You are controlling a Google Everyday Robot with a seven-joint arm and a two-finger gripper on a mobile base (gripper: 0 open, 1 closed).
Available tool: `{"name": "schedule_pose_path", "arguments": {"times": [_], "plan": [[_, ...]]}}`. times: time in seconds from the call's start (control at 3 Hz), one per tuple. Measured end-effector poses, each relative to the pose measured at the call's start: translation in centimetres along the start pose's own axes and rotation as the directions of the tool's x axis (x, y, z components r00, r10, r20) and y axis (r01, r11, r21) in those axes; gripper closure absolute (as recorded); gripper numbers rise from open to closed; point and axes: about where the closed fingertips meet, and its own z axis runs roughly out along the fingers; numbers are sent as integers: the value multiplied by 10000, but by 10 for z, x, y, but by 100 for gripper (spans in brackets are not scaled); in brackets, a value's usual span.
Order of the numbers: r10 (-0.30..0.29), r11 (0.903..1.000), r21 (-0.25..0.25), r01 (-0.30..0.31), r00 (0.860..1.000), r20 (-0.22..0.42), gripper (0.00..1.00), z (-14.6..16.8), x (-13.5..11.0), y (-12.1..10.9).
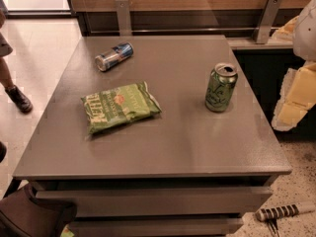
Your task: Knock green can over
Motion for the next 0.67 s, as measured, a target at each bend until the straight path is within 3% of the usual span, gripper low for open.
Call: {"name": "schedule_pose_path", "arguments": {"times": [0.33, 0.67], "plan": [[0, 10000, 2, 0, 10000, 1, 0, 0, 0, 0], [19, 9996, 266, -39, 9973, 736, 0, 3, -2, -7]]}}
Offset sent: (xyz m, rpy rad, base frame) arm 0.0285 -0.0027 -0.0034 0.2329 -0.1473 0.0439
